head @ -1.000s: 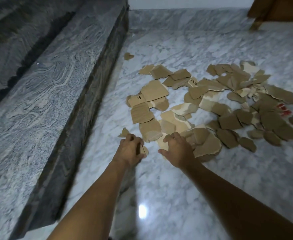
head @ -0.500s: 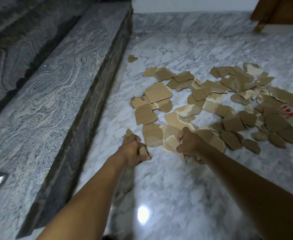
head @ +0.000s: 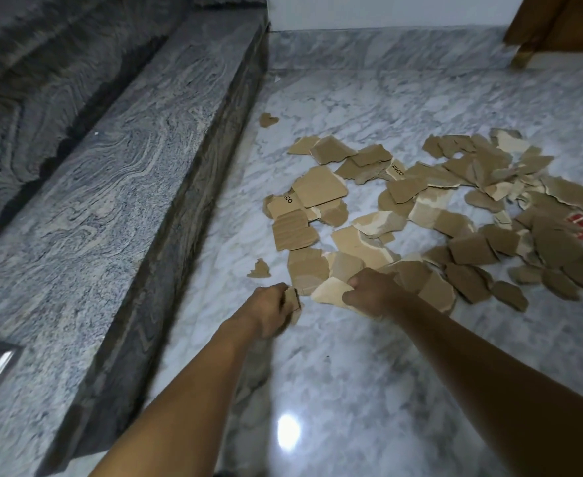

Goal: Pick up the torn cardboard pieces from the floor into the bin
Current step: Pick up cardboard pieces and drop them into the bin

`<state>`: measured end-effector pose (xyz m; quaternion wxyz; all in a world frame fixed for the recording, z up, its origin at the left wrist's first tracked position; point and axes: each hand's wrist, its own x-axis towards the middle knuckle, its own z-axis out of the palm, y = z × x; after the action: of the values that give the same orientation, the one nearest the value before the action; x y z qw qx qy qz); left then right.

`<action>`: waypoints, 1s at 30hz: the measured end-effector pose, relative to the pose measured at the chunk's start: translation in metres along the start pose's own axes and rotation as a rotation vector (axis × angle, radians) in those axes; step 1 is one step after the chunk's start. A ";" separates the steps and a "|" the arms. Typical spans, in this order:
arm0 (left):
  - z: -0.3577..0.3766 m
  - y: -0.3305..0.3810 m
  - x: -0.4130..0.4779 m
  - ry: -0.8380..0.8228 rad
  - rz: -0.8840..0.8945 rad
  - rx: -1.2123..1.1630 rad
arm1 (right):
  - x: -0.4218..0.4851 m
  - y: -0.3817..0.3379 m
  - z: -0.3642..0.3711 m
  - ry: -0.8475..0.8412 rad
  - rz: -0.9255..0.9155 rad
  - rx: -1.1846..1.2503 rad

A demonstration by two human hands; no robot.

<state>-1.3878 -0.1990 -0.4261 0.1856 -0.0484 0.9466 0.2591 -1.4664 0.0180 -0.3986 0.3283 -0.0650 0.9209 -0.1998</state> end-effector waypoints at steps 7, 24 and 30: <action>-0.053 -0.022 0.021 0.182 -0.240 -0.223 | 0.004 -0.011 -0.009 -0.031 -0.045 -0.125; -0.039 -0.040 0.050 0.296 -0.288 0.022 | 0.063 -0.059 0.035 0.447 -0.304 -0.478; -0.056 -0.039 0.062 0.089 -0.115 0.058 | 0.060 -0.057 0.037 0.338 -0.448 -0.578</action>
<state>-1.4558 -0.2611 -0.4234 0.1592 -0.1087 0.9567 0.2181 -1.4906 -0.0611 -0.4362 0.0885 -0.3200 0.9432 -0.0068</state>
